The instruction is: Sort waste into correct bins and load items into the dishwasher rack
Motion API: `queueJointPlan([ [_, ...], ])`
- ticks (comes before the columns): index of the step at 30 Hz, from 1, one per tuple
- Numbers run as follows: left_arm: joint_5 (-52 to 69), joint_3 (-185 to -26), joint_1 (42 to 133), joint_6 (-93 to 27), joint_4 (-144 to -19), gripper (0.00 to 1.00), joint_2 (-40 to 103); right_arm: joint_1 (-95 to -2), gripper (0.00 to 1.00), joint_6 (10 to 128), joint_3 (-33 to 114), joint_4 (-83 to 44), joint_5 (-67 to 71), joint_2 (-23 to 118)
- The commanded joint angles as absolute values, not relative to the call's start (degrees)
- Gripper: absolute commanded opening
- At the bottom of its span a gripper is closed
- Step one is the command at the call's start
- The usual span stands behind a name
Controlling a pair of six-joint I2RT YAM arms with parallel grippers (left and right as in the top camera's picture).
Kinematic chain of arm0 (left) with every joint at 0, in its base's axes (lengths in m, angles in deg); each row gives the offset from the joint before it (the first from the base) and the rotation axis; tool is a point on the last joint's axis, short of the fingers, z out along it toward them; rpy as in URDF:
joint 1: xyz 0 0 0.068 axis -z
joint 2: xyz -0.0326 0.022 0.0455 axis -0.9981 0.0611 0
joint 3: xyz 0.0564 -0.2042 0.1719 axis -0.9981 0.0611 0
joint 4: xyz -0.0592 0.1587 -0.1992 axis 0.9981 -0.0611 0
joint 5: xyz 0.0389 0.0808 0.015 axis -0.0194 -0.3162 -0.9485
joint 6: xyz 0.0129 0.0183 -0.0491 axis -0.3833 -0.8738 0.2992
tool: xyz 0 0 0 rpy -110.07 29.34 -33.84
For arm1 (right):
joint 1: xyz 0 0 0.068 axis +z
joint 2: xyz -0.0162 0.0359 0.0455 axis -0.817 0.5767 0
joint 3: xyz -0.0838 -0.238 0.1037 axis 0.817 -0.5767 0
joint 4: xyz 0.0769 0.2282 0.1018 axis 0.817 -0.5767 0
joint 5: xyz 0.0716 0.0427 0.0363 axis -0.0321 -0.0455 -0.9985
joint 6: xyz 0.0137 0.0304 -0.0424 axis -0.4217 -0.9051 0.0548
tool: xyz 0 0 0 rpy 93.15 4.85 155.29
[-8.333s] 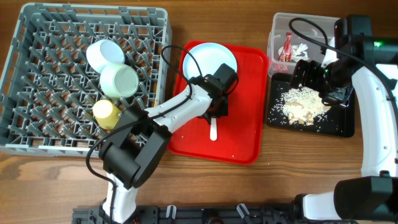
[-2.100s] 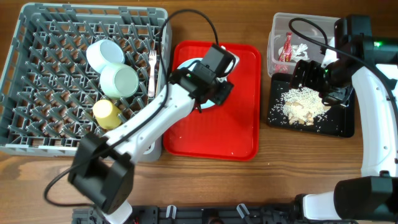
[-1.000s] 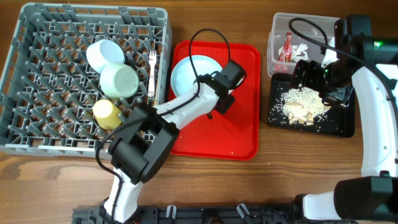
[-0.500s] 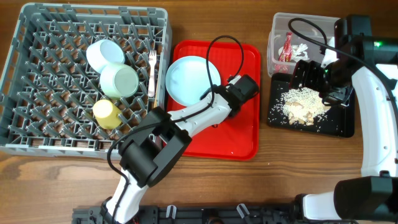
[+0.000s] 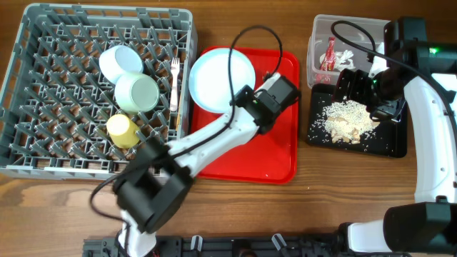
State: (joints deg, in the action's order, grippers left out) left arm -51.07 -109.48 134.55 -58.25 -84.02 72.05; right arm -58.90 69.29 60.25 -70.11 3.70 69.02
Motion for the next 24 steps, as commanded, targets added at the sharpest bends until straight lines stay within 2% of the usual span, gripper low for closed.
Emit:
queueJointPlan([
  [1,-50.7,-109.8,134.3,-60.1,-83.2,0.04,66.4,-58.9,1.00,69.8,61.2,-70.1,4.3,68.4],
  [7,-49.8,-109.8,133.3,-60.1,-81.9,0.04,61.5,-58.9,1.00,69.8,61.2,-70.2,4.3,68.4],
  [15,-38.7,-109.8,127.1,-55.9,-81.5,0.04,56.4,-58.9,1.00,69.8,61.2,-70.2,4.3,68.4],
  [21,-21.3,-109.8,118.4,-49.7,-81.5,0.04,54.5,-58.9,1.00,69.8,61.2,-70.3,4.3,68.4],
  [24,-8.6,-109.8,112.3,-45.3,-80.9,0.04,54.5,-58.9,1.00,69.8,61.2,-70.4,4.3,68.4],
])
